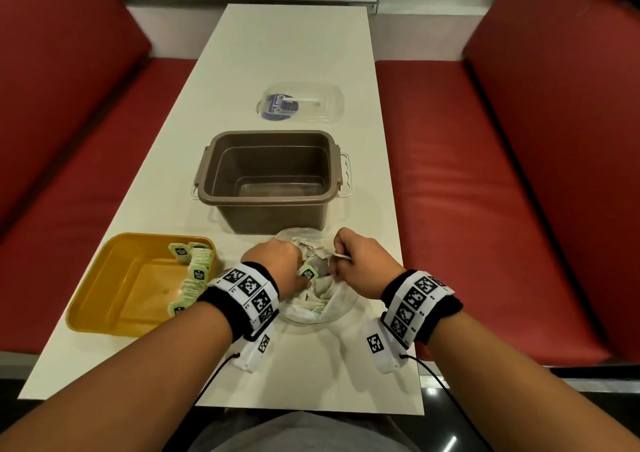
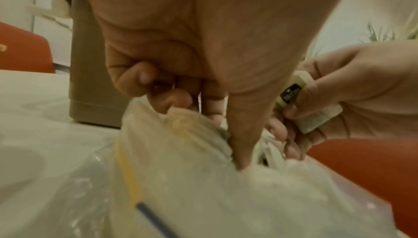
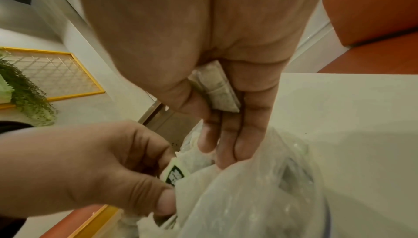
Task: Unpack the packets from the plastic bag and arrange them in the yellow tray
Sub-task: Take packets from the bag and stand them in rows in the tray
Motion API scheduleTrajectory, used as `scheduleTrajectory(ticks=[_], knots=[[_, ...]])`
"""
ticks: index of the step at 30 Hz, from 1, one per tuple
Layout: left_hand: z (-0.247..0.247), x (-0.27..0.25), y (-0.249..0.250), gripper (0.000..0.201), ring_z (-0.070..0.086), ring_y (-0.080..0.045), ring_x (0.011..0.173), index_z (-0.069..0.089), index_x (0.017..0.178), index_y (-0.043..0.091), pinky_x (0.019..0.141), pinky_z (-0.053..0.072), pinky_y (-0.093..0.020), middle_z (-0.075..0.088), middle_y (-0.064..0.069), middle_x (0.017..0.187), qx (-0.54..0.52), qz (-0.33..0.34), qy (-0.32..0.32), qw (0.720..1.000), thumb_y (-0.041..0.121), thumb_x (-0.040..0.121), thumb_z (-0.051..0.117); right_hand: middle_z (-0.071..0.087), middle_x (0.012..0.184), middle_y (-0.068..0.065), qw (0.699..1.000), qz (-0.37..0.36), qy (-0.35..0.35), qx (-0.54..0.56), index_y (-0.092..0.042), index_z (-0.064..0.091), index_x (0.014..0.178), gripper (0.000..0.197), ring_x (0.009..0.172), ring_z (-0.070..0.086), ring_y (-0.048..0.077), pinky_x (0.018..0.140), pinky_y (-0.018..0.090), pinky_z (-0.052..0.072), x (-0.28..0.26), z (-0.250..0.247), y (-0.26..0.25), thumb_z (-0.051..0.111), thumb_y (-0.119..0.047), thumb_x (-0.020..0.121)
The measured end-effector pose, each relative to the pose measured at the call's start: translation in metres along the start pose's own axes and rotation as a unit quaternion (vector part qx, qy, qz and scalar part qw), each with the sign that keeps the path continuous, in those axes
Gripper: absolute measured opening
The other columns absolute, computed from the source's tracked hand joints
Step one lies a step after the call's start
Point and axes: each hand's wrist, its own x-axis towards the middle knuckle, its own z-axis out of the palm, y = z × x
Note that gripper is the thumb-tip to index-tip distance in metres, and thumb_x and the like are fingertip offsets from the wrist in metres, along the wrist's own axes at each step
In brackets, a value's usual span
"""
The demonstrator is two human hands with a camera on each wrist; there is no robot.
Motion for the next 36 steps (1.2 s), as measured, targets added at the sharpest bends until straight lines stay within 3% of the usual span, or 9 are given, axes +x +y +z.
scheduleTrajectory(ticks=[4,8,11,14,19,23,26,29,36], knots=[[-0.011,-0.002,-0.006,0.014,0.062,-0.017,0.085,0.061,0.075,0.027,0.075,0.049,-0.026,0.066,0.007,0.085,-0.091,0.0,0.028,0.995,0.029,0.079,0.074,0.068,0.086,0.01,1.0,-0.002,-0.011,0.003,-0.02,0.04,0.102,0.022,0.076,0.062,0.033,0.071,0.046,0.054,0.002,-0.001,0.001,0.038,-0.007,0.084],[-0.023,-0.006,-0.013,0.013,0.062,-0.008,0.078,0.065,0.077,0.03,0.08,0.052,-0.026,0.066,0.013,0.076,-0.162,0.052,0.078,0.982,0.021,0.076,0.075,0.065,0.086,0.004,1.0,-0.002,-0.003,-0.008,-0.016,0.047,0.121,0.03,0.075,0.057,0.02,0.072,0.035,0.048,0.004,-0.001,0.001,0.041,-0.005,0.093],[-0.034,-0.011,-0.016,0.009,0.06,-0.006,0.08,0.069,0.088,0.032,0.082,0.05,-0.026,0.067,0.014,0.083,-0.146,0.101,0.121,0.977,0.025,0.083,0.071,0.056,0.074,-0.005,1.0,-0.008,0.003,-0.006,-0.019,0.053,0.117,0.028,0.066,0.052,0.011,0.064,0.028,0.043,0.002,-0.001,-0.003,0.049,-0.009,0.092],[-0.049,-0.015,-0.019,0.011,0.059,-0.01,0.087,0.072,0.099,0.034,0.084,0.048,-0.029,0.066,0.012,0.092,-0.117,0.12,0.136,0.977,0.033,0.088,0.067,0.051,0.067,-0.007,0.999,-0.042,0.015,0.0,-0.022,0.056,0.112,0.027,0.062,0.048,0.011,0.067,0.033,0.046,-0.001,-0.001,-0.007,0.064,-0.015,0.087],[-0.067,-0.029,-0.026,0.003,0.06,-0.005,0.074,0.071,0.089,0.036,0.073,0.047,-0.024,0.066,0.013,0.077,-0.132,0.135,0.146,0.971,0.036,0.086,0.07,0.051,0.07,-0.012,0.994,-0.084,0.063,0.032,-0.029,0.061,0.106,0.034,0.059,0.046,0.003,0.061,0.018,0.043,0.002,0.001,-0.023,0.081,-0.027,0.079],[-0.071,-0.041,-0.035,0.008,0.057,-0.002,0.069,0.07,0.086,0.033,0.068,0.047,-0.024,0.063,0.013,0.071,-0.151,0.149,0.169,0.962,0.041,0.085,0.07,0.064,0.081,-0.008,0.987,-0.121,0.083,0.062,-0.02,0.069,0.098,0.019,0.068,0.056,0.003,0.065,0.019,0.047,0.007,0.01,-0.04,0.079,-0.023,0.082],[-0.075,-0.047,-0.048,0.01,0.057,-0.002,0.068,0.071,0.087,0.032,0.063,0.043,-0.021,0.063,0.012,0.071,-0.155,0.147,0.174,0.961,0.042,0.086,0.069,0.061,0.079,-0.006,0.986,-0.135,0.093,0.028,-0.016,0.069,0.09,0.009,0.072,0.053,0.008,0.068,0.025,0.042,0.013,0.018,-0.049,0.075,-0.021,0.085],[-0.079,-0.054,-0.062,0.009,0.053,0.0,0.063,0.071,0.088,0.032,0.057,0.034,-0.016,0.06,0.013,0.068,-0.141,0.143,0.168,0.965,0.04,0.087,0.068,0.059,0.076,-0.011,0.985,-0.138,0.097,0.035,-0.017,0.068,0.087,0.009,0.07,0.055,0.004,0.066,0.022,0.042,0.017,0.026,-0.061,0.075,-0.023,0.085],[-0.091,-0.067,-0.093,0.009,0.059,-0.01,0.074,0.073,0.091,0.029,0.069,0.044,-0.025,0.067,0.009,0.078,-0.088,0.137,0.149,0.975,0.035,0.088,0.067,0.064,0.073,-0.008,0.985,-0.142,0.083,0.056,-0.02,0.068,0.085,0.009,0.07,0.056,0.006,0.068,0.027,0.045,0.027,0.049,-0.092,0.073,-0.027,0.087]])
